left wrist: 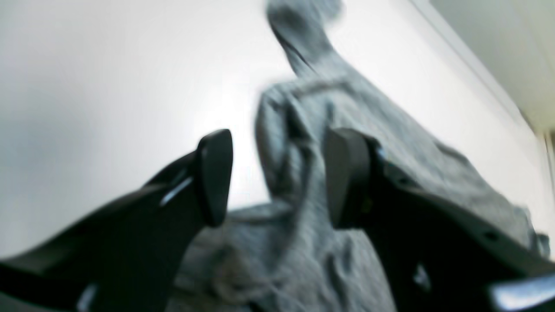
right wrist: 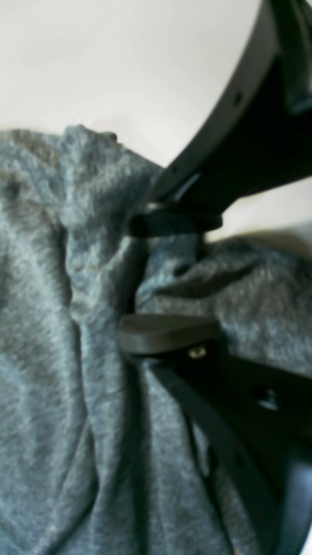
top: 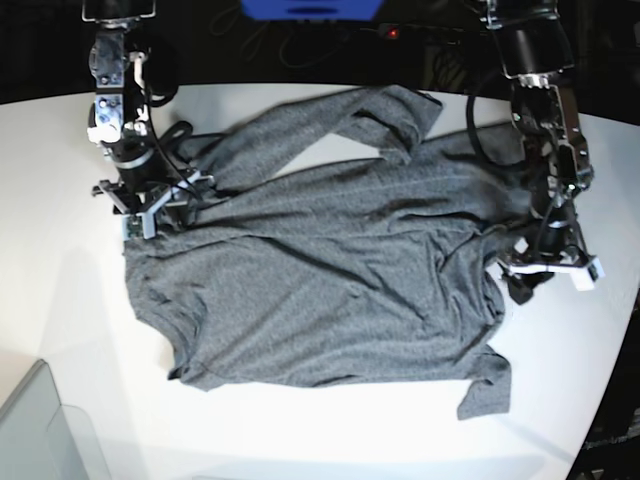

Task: Layout the t-shirt on the table in an organized manner, then fold the t-shirt properly
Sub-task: 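Pull the grasped side edge with the left gripper outward to smooth it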

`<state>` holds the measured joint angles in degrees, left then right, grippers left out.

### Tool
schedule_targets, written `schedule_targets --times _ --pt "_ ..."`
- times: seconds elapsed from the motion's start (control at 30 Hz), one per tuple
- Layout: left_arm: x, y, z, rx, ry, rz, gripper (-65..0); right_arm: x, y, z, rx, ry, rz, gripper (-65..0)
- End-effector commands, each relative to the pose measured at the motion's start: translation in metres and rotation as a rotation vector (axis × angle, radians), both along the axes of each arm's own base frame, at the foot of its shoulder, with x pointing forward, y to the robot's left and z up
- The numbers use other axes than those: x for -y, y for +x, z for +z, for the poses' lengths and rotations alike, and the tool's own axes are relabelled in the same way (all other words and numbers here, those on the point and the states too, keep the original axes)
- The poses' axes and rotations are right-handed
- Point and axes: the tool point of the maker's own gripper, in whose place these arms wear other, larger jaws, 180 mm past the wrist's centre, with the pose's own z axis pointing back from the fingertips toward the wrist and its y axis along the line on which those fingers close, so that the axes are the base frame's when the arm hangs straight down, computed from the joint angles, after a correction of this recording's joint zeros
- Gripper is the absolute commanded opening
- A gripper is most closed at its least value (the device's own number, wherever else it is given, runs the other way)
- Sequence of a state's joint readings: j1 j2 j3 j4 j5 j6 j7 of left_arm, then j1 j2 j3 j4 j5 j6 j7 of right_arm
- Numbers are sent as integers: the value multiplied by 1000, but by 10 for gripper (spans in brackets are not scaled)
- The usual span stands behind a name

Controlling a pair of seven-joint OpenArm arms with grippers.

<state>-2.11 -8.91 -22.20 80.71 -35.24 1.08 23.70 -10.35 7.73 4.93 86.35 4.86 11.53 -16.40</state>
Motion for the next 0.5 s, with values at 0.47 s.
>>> schedule_targets --times 0.47 --pt "-3 47 -52 -148 -70 -6 -321 2 7 12 46 -4 1 -359"
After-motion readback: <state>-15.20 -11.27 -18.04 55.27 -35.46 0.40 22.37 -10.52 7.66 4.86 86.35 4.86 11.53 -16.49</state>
